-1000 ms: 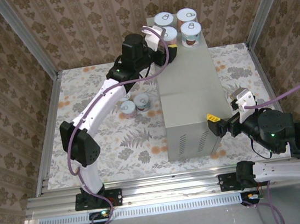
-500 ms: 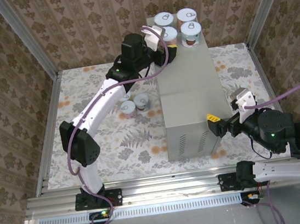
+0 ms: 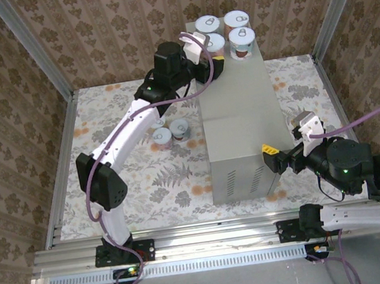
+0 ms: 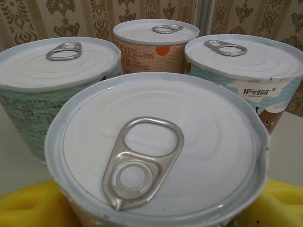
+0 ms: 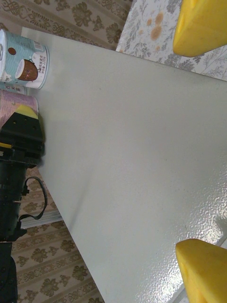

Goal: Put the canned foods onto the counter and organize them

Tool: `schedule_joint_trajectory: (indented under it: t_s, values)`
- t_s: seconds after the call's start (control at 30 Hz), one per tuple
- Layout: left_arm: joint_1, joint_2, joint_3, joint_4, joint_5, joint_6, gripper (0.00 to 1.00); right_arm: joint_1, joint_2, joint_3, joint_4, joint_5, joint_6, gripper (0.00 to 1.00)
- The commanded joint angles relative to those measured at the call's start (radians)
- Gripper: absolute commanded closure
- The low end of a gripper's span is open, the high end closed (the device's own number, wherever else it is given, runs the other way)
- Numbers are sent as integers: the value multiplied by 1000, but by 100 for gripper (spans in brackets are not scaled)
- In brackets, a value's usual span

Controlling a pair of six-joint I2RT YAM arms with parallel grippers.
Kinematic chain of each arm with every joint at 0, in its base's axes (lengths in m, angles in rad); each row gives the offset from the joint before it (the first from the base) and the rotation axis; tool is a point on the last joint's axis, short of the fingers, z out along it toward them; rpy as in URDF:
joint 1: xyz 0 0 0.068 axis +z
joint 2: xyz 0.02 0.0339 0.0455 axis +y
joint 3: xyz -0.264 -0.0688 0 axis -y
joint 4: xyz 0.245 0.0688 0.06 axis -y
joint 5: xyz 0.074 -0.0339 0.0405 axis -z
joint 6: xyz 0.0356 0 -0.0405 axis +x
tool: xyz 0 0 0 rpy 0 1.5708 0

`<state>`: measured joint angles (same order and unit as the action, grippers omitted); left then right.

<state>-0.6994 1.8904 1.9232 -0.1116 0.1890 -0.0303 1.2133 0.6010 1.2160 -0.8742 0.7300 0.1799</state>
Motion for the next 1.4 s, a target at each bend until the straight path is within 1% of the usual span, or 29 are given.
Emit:
schedule_joint_trajectory:
  t_s: [0.0, 0.27, 0.33, 0.5, 0.53, 0.7, 0.9, 1.17, 1.37]
  values:
    - [8, 45, 13, -88, 24, -26, 22, -5, -17, -8, -14, 34, 13, 0]
    - [8, 38, 5, -86, 20, -28, 21, -4, -19, -9, -12, 31, 14, 0]
    - [7, 35, 0, -85, 16, -31, 17, -5, -20, -9, -11, 31, 15, 0]
    - [8, 7, -30, -67, 5, -39, 2, -4, -18, -7, -8, 26, 15, 0]
    - [7, -4, -40, -62, 2, -41, 0, -5, -17, -6, -8, 26, 15, 0]
    - [5, -75, -95, -52, 6, -48, 0, -5, -9, 4, -8, 19, 16, 0]
    - [7, -238, -241, -26, -11, -60, 0, -5, 8, 19, -2, 8, 12, 0]
    - [6, -492, -462, -78, -61, -92, 0, -5, 69, 77, 14, -14, -33, 0]
    - [7, -687, -649, -154, -166, -139, 0, -5, 167, 157, 15, -60, -70, 0]
